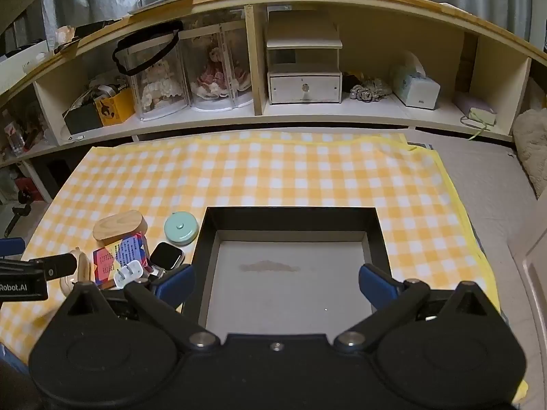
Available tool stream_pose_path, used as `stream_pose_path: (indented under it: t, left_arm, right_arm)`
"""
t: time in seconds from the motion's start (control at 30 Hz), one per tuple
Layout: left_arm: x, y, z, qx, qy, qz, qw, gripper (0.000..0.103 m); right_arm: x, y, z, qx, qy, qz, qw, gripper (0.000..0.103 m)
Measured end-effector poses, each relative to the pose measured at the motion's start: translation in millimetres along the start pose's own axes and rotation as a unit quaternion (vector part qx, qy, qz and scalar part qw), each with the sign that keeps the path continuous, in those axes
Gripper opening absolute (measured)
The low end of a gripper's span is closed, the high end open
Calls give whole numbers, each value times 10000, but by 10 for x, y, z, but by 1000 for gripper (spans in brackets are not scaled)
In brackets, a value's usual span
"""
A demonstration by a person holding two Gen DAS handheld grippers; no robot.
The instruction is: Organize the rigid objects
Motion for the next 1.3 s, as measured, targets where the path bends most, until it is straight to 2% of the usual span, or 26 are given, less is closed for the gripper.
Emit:
stream_pose_path:
  t: [0.17,0.2,0.5,0.57,0.77,1.3]
  left_arm:
    - [18,27,5,62,5,-17,10000,103]
    - [-5,-3,-4,-44,23,37,10000,103]
    - [-5,4,-8,-55,38,39,10000,103]
    - [61,-54,103,-54,27,44,10000,103]
    - [111,-88,159,-66,19,54,10000,103]
    - [107,-90,135,-93,24,61,9999,103]
  right_arm:
    - [-3,-8,1,-23,7,14,10000,103]
    - [-4,-9,1,-20,9,16,10000,103]
    - [8,45,-26,3,33,9,10000,103]
    - [-16,-4,2,-25,39,27,10000,103]
    - [-14,3,-13,-40,37,26,10000,103]
    - [-15,-19,4,-56,47,37,10000,103]
Point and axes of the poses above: each gripper's, at about its wrist camera, not at the fingertips, and y roughly against the way its jaws point, x to its right, z to its underside, the point moved 1 cm from there along -y, roughly the way its jaws point, and after that the axes turned 12 degrees about -z, right-handed, at the moved point
